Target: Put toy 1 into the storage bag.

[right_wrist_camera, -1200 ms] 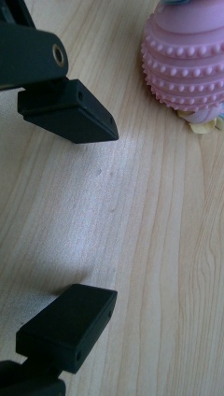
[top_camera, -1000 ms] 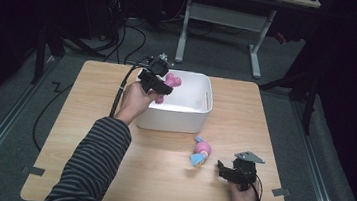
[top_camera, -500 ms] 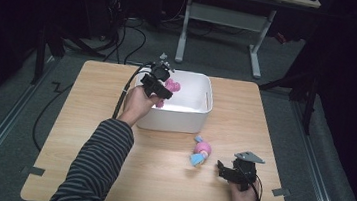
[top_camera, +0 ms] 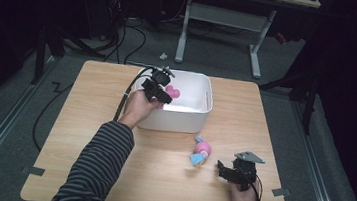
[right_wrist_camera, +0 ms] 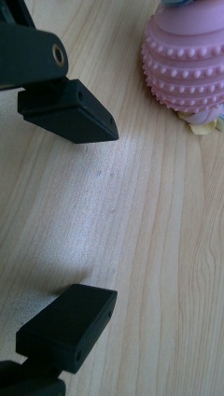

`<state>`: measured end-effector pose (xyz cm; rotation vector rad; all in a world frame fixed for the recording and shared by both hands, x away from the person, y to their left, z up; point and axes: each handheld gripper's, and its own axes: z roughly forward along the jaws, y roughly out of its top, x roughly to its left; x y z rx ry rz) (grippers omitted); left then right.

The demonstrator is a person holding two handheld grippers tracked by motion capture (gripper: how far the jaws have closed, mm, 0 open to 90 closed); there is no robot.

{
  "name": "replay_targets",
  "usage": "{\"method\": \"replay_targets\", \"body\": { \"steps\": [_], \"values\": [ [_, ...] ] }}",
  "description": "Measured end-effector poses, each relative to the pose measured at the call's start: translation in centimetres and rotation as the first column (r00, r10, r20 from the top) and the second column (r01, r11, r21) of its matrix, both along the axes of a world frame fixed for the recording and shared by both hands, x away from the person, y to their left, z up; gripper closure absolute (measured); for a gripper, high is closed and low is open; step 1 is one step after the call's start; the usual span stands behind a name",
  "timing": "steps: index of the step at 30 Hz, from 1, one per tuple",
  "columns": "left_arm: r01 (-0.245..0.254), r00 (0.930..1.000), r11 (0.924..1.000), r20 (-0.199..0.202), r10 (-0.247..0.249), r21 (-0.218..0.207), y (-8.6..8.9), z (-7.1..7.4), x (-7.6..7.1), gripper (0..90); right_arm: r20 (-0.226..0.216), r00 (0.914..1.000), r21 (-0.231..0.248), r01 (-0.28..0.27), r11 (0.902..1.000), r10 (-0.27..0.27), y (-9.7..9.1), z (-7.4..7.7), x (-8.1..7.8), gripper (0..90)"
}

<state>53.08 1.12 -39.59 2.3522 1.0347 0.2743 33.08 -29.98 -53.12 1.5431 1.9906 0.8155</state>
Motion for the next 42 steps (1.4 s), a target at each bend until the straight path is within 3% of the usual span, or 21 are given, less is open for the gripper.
{"method": "replay_targets", "body": {
  "steps": [12,25,32,42],
  "values": [
    [0.004,0.9996,0.9999,-0.027,-0.004,0.011,0.0,-0.3,0.2,55.8,0.0,1.0,0.0,0.0,1.0,0.0,0.0,0.0,0.0,19.9],
    [0.01,0.9988,0.9986,0.048,-0.008,-0.052,1.2,1.5,-1.2,43.6,0.0,1.0,-0.001,-0.002,1.0,0.002,0.0,0.0,0.0,20.2],
    [0.002,0.9959,0.9944,0.09,0.007,-0.105,2.9,3.0,-2.4,42.2,0.0,1.0,-0.001,-0.002,1.0,0.002,0.0,0.0,0.0,20.1],
    [0.001,0.989,0.9904,0.146,0.02,-0.138,4.5,4.7,-4.0,41.8,-0.001,1.0,0.0,0.0,1.0,0.0,0.0,0.0,0.0,20.1]
  ]
}}
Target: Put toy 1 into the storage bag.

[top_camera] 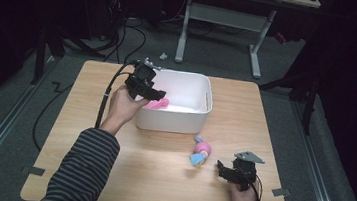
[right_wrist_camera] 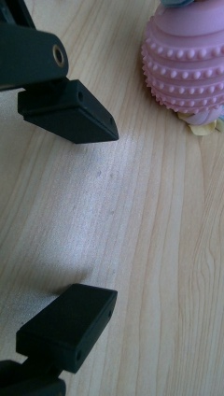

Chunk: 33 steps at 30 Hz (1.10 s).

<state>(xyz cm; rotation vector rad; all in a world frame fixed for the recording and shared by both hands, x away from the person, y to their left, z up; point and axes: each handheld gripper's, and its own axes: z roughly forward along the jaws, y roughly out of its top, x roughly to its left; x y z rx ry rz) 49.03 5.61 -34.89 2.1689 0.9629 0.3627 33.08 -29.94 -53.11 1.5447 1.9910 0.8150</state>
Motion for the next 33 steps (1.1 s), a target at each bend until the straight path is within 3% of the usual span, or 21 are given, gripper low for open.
{"method": "replay_targets", "body": {
  "steps": [11,33],
  "values": [
    [-0.001,0.9993,1.0,0.037,0.002,-0.009,1.1,1.1,-1.5,42.1,0.002,1.0,-0.003,-0.001,1.0,0.001,0.0,0.0,0.0,20.1],
    [-0.044,0.9966,0.9981,0.068,0.047,-0.043,4.3,1.4,-3.5,42.4,0.003,1.0,-0.002,-0.002,1.0,0.002,0.0,0.0,0.0,20.1]
  ]
}}
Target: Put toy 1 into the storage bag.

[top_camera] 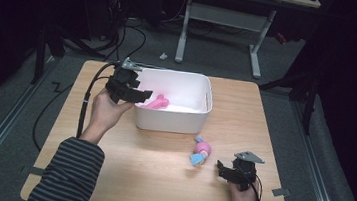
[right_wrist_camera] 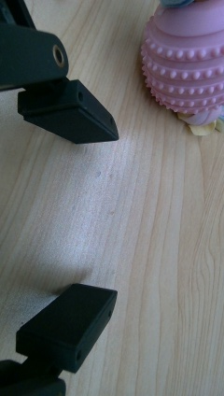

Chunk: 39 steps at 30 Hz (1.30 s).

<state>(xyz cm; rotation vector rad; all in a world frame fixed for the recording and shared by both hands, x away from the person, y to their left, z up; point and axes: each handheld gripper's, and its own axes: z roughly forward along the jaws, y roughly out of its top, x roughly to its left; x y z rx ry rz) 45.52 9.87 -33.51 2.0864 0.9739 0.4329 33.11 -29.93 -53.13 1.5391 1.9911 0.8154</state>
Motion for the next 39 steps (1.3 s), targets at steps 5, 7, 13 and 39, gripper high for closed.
{"method": "replay_targets", "body": {
  "steps": [5,7,13,39],
  "values": [
    [-0.017,0.9999,0.9998,0.0,0.017,-0.007,0.9,-0.4,-0.5,42.3,0.0,1.0,0.0,-0.001,1.0,0.001,0.0,0.0,0.0,20.2],
    [-0.027,0.9996,0.9996,0.012,0.027,-0.001,1.1,-0.5,-0.8,42.3,-0.001,1.0,0.001,0.0,1.0,0.0,0.0,0.0,0.0,20.2],
    [-0.041,0.9989,0.9991,0.022,0.041,-0.006,1.6,-0.8,-1.5,42.2,0.0,1.0,0.0,-0.003,1.0,0.003,0.0,0.0,0.0,20.2],
    [-0.095,0.9955,0.9934,-0.011,0.094,-0.065,4.7,-4.6,-4.0,41.8,-0.003,1.0,0.001,-0.006,1.0,0.006,0.1,0.0,-0.1,20.2]
  ]
}}
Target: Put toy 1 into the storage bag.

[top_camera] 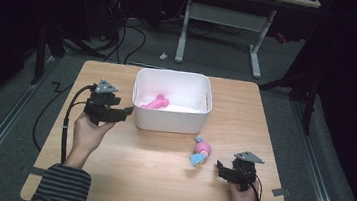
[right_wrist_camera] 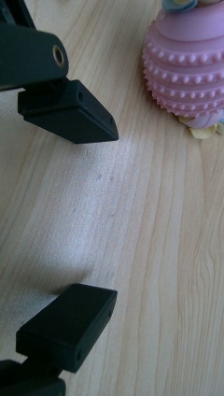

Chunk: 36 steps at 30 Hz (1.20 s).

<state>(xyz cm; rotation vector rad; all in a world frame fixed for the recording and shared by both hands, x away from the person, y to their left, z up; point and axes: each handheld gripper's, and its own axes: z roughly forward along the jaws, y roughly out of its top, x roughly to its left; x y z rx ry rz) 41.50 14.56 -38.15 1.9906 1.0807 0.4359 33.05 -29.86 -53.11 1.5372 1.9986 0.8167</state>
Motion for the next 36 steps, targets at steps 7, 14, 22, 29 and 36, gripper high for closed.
{"method": "replay_targets", "body": {
  "steps": [7,14,22,29,36],
  "values": [
    [-0.017,0.9997,0.9998,-0.02,0.017,-0.009,0.7,-1.1,-0.4,41.8,0.0,1.0,0.0,0.0,1.0,0.0,0.0,0.0,0.0,20.2],
    [-0.024,0.9992,0.9995,-0.033,0.024,-0.018,1.1,-2.3,-1.1,41.7,0.0,1.0,0.0,-0.001,1.0,0.001,0.0,0.0,0.0,20.2],
    [-0.033,0.9976,0.9989,-0.062,0.031,-0.034,1.4,-4.1,-1.7,41.7,0.0,1.0,0.001,-0.001,1.0,0.001,0.0,0.0,0.0,20.2],
    [-0.049,0.9944,0.9975,-0.096,0.044,-0.051,1.4,-6.3,-2.2,41.5,-0.001,1.0,0.001,-0.001,1.0,0.001,0.0,0.0,0.0,20.2],
    [-0.063,0.9915,0.9962,-0.118,0.055,-0.061,1.3,-8.2,-2.6,41.3,-0.001,1.0,0.0,-0.002,1.0,0.002,0.0,0.0,0.0,20.2]
  ]
}}
